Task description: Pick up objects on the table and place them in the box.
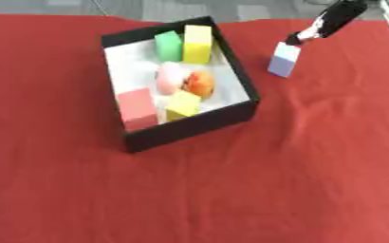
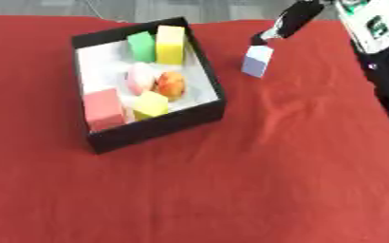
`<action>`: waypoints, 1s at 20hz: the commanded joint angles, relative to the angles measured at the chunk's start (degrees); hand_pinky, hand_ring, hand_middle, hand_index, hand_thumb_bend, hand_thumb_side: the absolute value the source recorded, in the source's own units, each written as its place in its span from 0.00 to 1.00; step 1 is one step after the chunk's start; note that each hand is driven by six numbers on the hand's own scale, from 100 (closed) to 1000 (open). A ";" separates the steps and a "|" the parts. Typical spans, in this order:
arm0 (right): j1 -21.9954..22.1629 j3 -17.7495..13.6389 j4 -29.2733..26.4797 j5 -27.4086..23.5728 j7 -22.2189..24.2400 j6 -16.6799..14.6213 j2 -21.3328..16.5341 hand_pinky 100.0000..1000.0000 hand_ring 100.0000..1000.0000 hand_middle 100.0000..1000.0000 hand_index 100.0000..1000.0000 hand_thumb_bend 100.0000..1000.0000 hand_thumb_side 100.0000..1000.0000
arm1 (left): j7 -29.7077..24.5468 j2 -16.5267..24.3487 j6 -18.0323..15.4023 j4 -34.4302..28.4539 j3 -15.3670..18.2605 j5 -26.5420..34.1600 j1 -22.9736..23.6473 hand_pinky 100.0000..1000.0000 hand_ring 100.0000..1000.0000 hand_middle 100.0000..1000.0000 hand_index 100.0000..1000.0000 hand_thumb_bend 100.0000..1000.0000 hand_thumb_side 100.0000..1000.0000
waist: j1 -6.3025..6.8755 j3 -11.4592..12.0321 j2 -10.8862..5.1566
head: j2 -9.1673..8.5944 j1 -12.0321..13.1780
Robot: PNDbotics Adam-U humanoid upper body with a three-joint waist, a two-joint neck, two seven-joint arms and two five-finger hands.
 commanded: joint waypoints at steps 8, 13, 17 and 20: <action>-2.09 -1.97 5.63 3.68 -0.50 -0.44 1.49 0.87 0.86 0.81 0.93 0.58 0.23 | -0.33 1.94 0.06 -0.97 0.16 0.28 -0.66 0.60 0.65 0.63 0.73 0.38 0.60 | -0.08 0.11 -0.98 | -0.22 -0.26; -1.74 -2.67 6.78 3.81 -0.33 -0.29 1.54 0.86 0.85 0.80 0.93 0.60 0.26 | -0.31 1.93 0.03 -0.97 0.15 0.30 -0.66 0.60 0.65 0.62 0.73 0.39 0.60 | -0.11 0.02 -0.76 | -0.11 -0.04; -1.42 -3.25 7.45 4.40 -2.68 0.59 1.70 0.85 0.84 0.80 0.92 0.61 0.25 | -0.27 1.86 -0.05 -0.97 0.13 0.27 -0.72 0.59 0.65 0.62 0.73 0.39 0.60 | -0.03 0.05 -0.53 | -0.16 -0.06; -1.26 -3.50 7.71 4.88 -4.55 1.04 1.69 0.85 0.85 0.80 0.92 0.61 0.25 | -0.23 1.82 -0.04 -0.97 0.12 0.25 -0.75 0.59 0.65 0.62 0.72 0.39 0.60 | -0.02 0.09 -0.29 | -0.37 -0.18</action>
